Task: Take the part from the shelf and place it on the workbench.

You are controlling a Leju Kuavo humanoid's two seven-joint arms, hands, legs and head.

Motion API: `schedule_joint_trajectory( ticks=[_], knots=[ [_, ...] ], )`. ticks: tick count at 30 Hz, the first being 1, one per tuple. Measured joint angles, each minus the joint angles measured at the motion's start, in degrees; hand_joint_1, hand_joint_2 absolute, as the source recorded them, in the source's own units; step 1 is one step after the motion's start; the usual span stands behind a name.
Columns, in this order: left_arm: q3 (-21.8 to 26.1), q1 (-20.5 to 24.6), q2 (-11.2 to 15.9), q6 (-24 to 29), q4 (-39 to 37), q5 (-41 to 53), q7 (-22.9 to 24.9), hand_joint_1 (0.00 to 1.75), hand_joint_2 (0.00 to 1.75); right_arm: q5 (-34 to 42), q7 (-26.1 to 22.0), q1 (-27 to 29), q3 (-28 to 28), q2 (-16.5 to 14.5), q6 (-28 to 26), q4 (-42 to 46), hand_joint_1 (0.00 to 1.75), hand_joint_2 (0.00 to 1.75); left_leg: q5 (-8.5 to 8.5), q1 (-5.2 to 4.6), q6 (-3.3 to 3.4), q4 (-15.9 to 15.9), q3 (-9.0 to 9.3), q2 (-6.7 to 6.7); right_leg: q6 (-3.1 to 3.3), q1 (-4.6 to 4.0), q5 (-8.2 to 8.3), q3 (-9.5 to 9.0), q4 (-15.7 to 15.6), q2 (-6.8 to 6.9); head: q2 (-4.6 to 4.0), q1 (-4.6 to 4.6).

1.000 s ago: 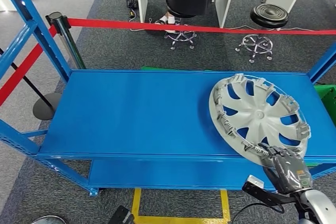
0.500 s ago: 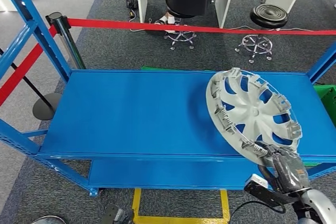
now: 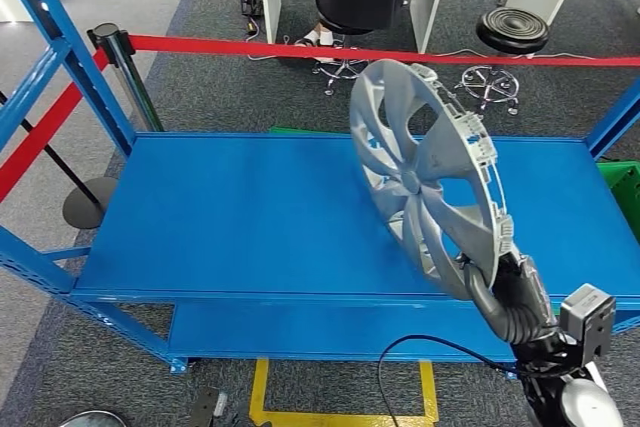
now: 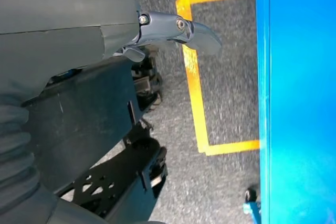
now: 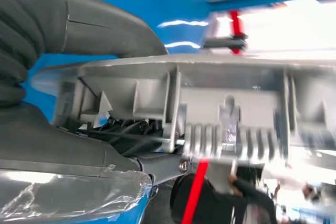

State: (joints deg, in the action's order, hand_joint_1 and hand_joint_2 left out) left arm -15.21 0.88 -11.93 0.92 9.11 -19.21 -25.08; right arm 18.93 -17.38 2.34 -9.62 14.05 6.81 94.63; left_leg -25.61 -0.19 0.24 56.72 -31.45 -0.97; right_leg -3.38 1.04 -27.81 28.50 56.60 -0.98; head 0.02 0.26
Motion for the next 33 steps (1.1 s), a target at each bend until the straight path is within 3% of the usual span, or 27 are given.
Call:
schedule_joint_trajectory(
  ticks=[6,9,13,20,22,24,25,26,27,30,31,33],
  knots=[
    [0.0,-0.1,-0.2,7.0,0.0,3.1,-4.3,0.00,1.75,8.7,0.9,0.6,-0.7,-1.9,-4.6,3.2,1.75,1.75,0.04,-0.01,0.02,0.0,-0.14,-0.13,0.01,0.01,0.00,0.12,0.0,0.22,0.00,0.00],
    [0.0,-0.1,-0.3,6.5,0.0,3.0,-4.4,0.00,1.75,10.3,0.7,3.3,-0.6,-2.0,-5.1,5.9,1.75,1.75,0.04,-0.01,0.02,0.0,-0.27,-0.13,0.02,0.02,0.01,0.29,0.0,0.20,-0.01,-0.01],
    [0.0,-0.1,-0.6,4.3,0.0,2.2,-3.5,0.00,1.75,12.6,-2.4,11.2,1.4,-1.4,-3.8,12.6,1.75,1.75,-0.02,-0.10,0.09,0.1,-0.49,-0.31,0.03,0.07,-0.04,0.39,-0.1,0.42,0.00,0.00],
    [0.3,-0.1,-0.7,3.2,0.0,0.0,-1.0,0.00,1.75,12.5,-4.5,21.3,5.5,-1.0,0.9,22.4,1.75,1.75,0.18,-0.26,1.14,-0.3,-0.42,-0.02,-0.71,0.43,-0.27,0.58,-0.1,0.18,-0.01,-0.02],
    [0.5,0.0,-0.8,3.0,0.0,-0.5,-0.8,0.00,1.75,11.2,-4.5,21.8,5.6,-1.0,1.2,23.4,1.75,1.75,0.74,0.03,1.60,-0.9,-0.28,0.17,-0.91,0.36,-2.72,2.17,3.5,0.40,-0.01,0.12],
    [0.8,0.0,-0.8,2.8,0.0,-0.8,-0.8,0.00,1.75,10.1,-4.4,21.8,5.6,-1.0,0.8,23.7,1.75,1.75,0.85,0.01,1.73,-1.0,-0.35,0.27,-1.04,0.30,-6.59,5.55,11.2,0.53,-0.01,0.20],
    [0.9,0.0,-0.8,2.8,0.0,-1.0,-0.8,0.00,1.75,9.5,-4.4,21.8,5.5,-1.0,0.5,23.7,1.75,1.75,0.88,-0.01,1.72,-1.0,-0.38,0.29,-1.12,0.30,-7.79,7.08,14.7,0.53,-0.02,0.19],
    [1.1,0.0,-0.9,2.7,0.0,-1.1,-0.8,0.00,1.75,9.0,-4.3,21.8,5.5,-1.0,0.1,23.7,1.75,1.75,0.92,-0.02,1.68,-0.9,-0.40,0.30,-1.19,0.31,-7.82,7.80,16.4,0.54,-0.02,0.19],
    [1.1,0.0,-0.9,2.7,0.0,-1.1,-0.8,0.00,1.75,8.6,-4.2,21.7,5.4,-1.1,-0.2,23.7,1.75,1.75,0.97,0.02,1.60,-0.8,-0.43,0.29,-1.25,0.36,-6.65,7.42,15.8,0.55,-0.01,0.19],
    [1.4,0.0,-1.0,2.6,0.0,-1.2,-1.2,0.00,1.75,7.3,-4.0,20.7,5.0,-1.2,-1.2,23.7,1.75,1.75,1.00,0.12,0.85,-0.3,-0.78,0.18,-1.42,0.58,-1.31,2.11,5.2,0.45,-0.01,0.25],
    [1.5,0.1,-1.0,2.4,0.0,-1.2,-1.6,0.00,1.75,6.5,-4.0,20.0,4.6,-1.3,-1.9,23.6,1.75,1.75,1.11,0.04,0.40,0.0,-0.99,0.16,-1.25,0.55,-0.59,0.95,2.8,0.31,-0.02,0.24],
    [1.7,0.1,-1.0,2.0,0.0,-1.2,-2.3,0.00,1.75,5.0,-3.9,17.9,3.3,-1.7,-3.5,23.0,1.75,1.75,1.59,-0.12,-0.45,0.3,-1.52,0.15,-0.51,0.30,-0.40,0.80,1.9,-0.01,-0.02,0.21]
  ],
)
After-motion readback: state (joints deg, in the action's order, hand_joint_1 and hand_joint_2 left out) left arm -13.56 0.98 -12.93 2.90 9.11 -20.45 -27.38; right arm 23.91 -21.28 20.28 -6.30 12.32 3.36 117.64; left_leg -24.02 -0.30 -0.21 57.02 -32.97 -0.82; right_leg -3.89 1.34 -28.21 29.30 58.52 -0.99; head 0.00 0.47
